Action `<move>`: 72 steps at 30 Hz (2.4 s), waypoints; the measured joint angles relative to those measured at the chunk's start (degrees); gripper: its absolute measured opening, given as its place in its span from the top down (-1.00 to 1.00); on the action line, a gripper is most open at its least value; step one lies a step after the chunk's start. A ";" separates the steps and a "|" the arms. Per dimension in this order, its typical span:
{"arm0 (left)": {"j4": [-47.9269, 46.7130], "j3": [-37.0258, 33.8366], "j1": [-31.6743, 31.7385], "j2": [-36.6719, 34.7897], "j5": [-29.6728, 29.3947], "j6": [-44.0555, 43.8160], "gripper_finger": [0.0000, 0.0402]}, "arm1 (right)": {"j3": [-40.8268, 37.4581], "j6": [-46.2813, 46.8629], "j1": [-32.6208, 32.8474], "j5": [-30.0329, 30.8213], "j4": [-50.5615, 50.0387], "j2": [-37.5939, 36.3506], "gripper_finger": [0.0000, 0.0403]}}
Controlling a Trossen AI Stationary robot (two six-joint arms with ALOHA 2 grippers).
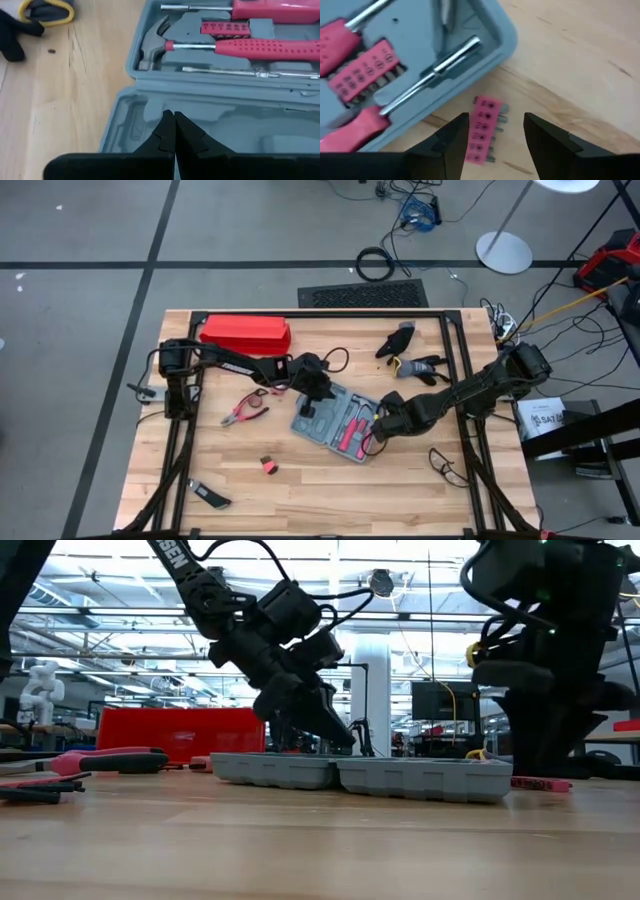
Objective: Prefit tool cases
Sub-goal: Put the orange screwdriver bit set into the gray pre-fit tool case
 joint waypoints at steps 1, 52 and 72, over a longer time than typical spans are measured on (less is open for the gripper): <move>-0.38 0.00 0.00 0.00 0.00 -0.03 1.00 | 0.00 -0.30 -0.01 -0.03 0.63 0.00 0.09; -6.39 0.68 -1.70 -6.23 19.09 9.12 1.00 | 2.71 10.39 3.64 -4.48 -9.44 -2.44 0.60; 0.46 17.61 -5.54 15.49 -16.93 1.11 1.00 | 2.82 21.47 12.39 -2.54 -10.16 -7.04 0.60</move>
